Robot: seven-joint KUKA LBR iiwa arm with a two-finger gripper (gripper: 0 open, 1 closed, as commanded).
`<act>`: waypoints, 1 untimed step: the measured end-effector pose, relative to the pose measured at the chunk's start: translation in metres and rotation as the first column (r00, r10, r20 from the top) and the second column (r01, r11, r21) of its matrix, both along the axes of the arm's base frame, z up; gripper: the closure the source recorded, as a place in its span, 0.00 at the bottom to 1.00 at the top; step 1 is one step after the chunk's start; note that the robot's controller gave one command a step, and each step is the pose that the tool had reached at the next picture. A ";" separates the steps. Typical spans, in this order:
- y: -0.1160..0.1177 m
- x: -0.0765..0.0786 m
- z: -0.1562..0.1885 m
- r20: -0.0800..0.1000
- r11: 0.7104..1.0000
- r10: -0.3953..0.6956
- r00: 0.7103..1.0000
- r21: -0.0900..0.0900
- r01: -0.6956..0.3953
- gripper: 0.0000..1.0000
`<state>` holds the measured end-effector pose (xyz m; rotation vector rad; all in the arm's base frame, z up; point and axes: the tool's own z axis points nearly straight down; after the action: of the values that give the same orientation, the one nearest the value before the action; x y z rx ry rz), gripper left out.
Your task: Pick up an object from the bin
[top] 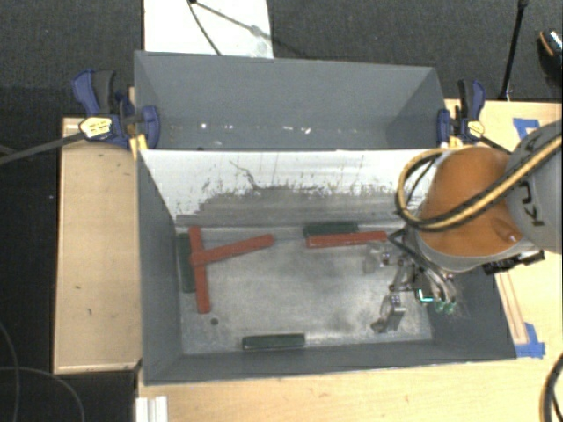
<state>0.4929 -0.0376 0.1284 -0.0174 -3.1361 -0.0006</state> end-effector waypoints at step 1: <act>0.161 0.044 -0.059 0.010 0.997 0.078 0.997 0.005 -0.078 0.00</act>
Offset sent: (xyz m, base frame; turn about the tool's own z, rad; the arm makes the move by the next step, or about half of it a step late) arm 0.0440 0.1544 -0.0584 -0.0697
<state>0.5373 0.1230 0.0691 0.1051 -3.1438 -0.0081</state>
